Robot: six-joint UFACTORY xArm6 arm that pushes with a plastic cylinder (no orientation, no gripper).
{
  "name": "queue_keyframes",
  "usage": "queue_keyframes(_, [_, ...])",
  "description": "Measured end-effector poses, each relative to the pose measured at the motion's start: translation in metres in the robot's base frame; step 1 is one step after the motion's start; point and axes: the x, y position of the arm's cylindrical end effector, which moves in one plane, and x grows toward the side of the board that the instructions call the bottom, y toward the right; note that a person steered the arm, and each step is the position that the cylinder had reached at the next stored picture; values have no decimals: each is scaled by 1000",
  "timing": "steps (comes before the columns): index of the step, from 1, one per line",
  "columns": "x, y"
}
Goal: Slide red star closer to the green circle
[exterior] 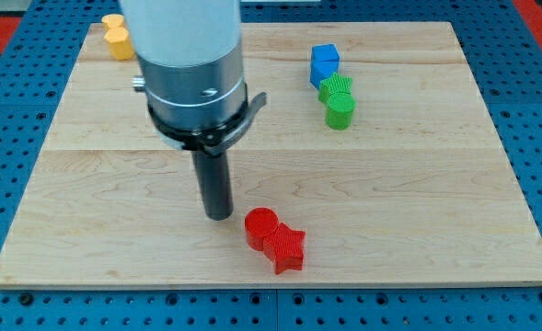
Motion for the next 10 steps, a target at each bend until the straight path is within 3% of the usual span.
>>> queue_keyframes(2, [39,-13])
queue_keyframes(4, [66,35])
queue_keyframes(7, [63,110])
queue_keyframes(10, [31,143])
